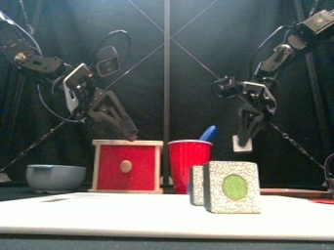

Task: Place sushi on board then cut the sushi with the knife then place the pieces on the plate
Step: Place the 4 sushi pieces on the plate

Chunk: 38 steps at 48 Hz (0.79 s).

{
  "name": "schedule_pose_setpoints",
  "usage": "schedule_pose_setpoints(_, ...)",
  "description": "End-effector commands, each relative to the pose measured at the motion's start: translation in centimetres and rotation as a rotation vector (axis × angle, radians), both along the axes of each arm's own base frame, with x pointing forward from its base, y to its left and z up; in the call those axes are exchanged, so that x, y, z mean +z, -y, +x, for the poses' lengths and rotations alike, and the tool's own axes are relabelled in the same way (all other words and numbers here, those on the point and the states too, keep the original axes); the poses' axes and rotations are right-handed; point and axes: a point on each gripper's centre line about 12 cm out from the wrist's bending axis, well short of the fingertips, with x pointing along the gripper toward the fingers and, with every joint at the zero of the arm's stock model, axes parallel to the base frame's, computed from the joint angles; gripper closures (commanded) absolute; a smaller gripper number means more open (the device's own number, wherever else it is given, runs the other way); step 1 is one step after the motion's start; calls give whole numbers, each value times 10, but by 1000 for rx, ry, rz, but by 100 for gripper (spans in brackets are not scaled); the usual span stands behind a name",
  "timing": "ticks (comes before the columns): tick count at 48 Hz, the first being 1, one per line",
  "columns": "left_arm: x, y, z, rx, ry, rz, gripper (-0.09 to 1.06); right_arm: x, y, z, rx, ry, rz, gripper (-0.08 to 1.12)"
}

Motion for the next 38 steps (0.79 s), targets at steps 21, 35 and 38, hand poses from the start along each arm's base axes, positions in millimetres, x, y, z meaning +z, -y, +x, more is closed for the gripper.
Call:
schedule_pose_setpoints(21, 5, -2, 3, 7, 17, -3, 25, -52, 52, -8, -108, -104, -8, 46)
schedule_pose_setpoints(35, 5, -2, 3, 8, 17, -1, 25, -70, 51, -9, -106, -156, 21, 36)
schedule_pose_setpoints(38, 5, -3, 3, 10, 17, -1, 25, -71, 51, -9, -107, -157, 22, 31)
